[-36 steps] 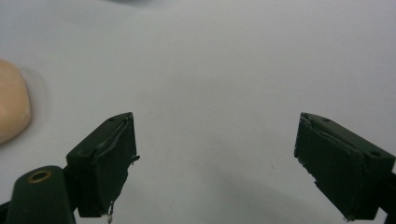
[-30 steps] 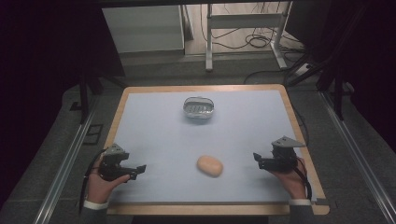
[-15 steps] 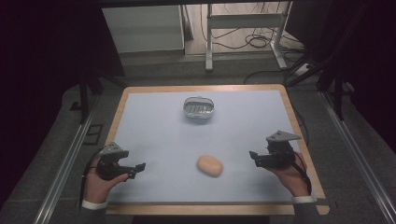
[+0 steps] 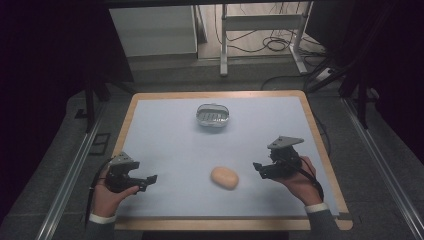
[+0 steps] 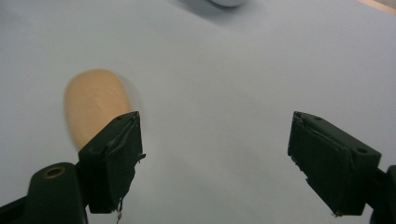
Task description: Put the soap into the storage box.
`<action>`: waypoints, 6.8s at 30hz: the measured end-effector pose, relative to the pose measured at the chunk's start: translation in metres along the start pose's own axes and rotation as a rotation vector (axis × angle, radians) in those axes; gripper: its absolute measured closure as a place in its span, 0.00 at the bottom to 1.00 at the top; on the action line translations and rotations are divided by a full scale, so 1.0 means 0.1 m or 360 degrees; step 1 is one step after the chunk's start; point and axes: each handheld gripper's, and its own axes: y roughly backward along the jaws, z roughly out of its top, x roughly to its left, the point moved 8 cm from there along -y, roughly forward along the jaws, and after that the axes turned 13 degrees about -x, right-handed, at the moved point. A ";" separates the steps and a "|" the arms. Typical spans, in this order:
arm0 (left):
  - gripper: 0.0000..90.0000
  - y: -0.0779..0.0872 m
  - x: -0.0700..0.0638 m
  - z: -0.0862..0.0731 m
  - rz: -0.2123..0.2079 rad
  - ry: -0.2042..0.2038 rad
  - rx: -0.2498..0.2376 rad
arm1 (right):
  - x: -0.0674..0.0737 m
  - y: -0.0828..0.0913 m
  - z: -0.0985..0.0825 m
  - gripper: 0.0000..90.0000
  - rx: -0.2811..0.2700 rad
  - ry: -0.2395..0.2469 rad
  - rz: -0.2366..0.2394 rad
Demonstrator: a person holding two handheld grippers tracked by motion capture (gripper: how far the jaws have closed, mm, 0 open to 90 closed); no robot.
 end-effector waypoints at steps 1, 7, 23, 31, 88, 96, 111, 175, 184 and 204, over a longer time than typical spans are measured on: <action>0.08 -0.01 0.00 0.00 0.0000 0.0000 0.0002 | 0.01 -0.01 0.01 0.20 -0.0003 -0.0005 0.0012; 0.08 -0.05 -0.01 -0.01 -0.0012 -0.0006 0.0016 | 0.19 -0.10 0.13 0.20 0.0038 0.0056 0.0083; 0.08 -0.10 0.00 0.00 -0.0007 -0.0017 0.0030 | 0.56 -0.43 0.01 0.22 0.0207 0.0219 0.0236; 0.08 -0.12 -0.01 -0.01 -0.0003 -0.0029 0.0044 | 0.74 -0.55 -0.04 0.25 0.0283 0.0268 0.0316; 0.08 -0.12 0.02 -0.02 0.0014 -0.0037 0.0057 | 0.80 -0.90 -0.02 0.36 0.0464 0.0343 0.0362; 0.08 -0.13 0.01 -0.02 0.0012 -0.0040 0.0058 | 0.74 -0.88 0.06 0.36 0.0440 0.0343 0.0345; 0.08 -0.11 0.01 -0.01 0.0002 -0.0024 0.0041 | 0.62 -0.91 0.16 0.36 0.0402 0.0320 0.0332; 0.08 -0.12 0.02 -0.02 -0.0005 -0.0022 0.0049 | 0.09 -1.27 0.80 0.36 0.0326 0.0233 0.0301; 0.08 -0.12 0.02 -0.02 -0.0003 -0.0022 0.0050 | -0.02 -1.31 0.93 0.36 0.0292 0.0214 0.0272; 0.08 -0.13 0.01 -0.01 -0.0015 -0.0021 0.0048 | -0.17 -1.50 1.09 0.36 0.0324 0.0255 0.0246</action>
